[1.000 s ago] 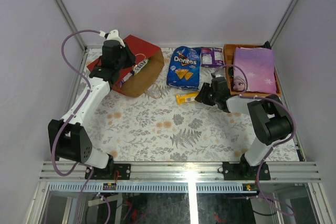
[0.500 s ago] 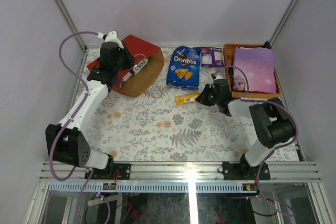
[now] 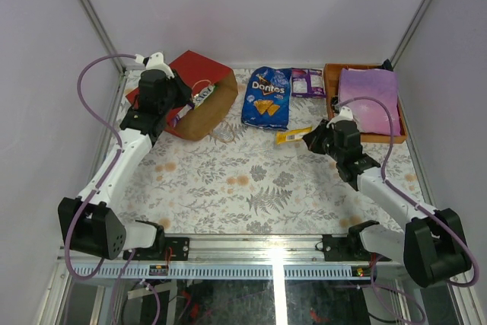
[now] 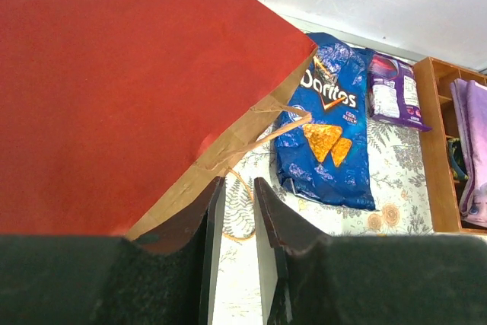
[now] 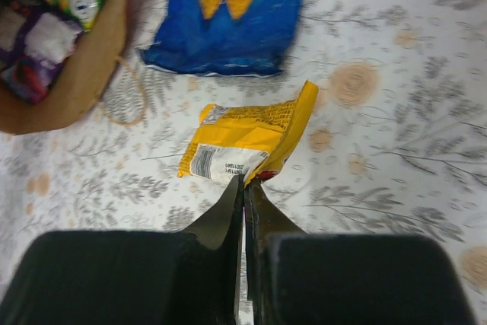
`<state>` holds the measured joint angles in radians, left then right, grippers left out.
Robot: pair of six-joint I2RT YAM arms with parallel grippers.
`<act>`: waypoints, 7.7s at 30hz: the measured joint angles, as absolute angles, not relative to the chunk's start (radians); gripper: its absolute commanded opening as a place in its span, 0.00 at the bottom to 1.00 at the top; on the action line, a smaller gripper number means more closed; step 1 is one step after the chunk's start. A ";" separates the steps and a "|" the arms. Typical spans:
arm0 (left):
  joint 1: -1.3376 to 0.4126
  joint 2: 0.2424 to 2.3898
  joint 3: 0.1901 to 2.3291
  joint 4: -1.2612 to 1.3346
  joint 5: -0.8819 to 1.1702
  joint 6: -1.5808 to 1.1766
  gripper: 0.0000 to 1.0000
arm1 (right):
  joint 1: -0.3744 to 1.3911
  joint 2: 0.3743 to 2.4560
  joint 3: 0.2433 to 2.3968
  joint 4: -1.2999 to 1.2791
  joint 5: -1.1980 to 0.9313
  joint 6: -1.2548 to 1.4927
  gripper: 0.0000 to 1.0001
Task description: Take the snacks out of the paper bag
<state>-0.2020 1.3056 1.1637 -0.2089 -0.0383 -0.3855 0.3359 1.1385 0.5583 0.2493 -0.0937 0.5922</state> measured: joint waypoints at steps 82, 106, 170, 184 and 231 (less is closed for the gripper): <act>-0.278 1.304 1.183 -0.219 0.127 -0.420 0.22 | 0.828 2.720 2.150 0.400 -0.140 0.985 0.93; -0.344 1.334 1.216 -0.270 -0.072 -0.303 0.72 | 0.826 2.273 1.480 0.667 -0.044 1.051 0.97; -0.402 1.305 1.222 -0.255 -0.107 -0.245 0.00 | 0.804 2.434 1.619 0.611 -0.122 1.283 0.81; -0.405 1.343 1.223 -0.270 -0.093 -0.246 0.00 | 0.803 2.506 1.790 0.430 -0.125 1.264 0.81; -0.402 1.347 1.198 -0.273 -0.268 -0.245 0.00 | 0.625 1.075 0.687 0.150 0.197 0.854 0.00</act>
<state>-0.4019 1.3468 1.1980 -0.2729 -0.2676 -0.2455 0.6250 1.0748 0.6872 0.1505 0.1967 0.8536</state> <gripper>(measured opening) 0.004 0.010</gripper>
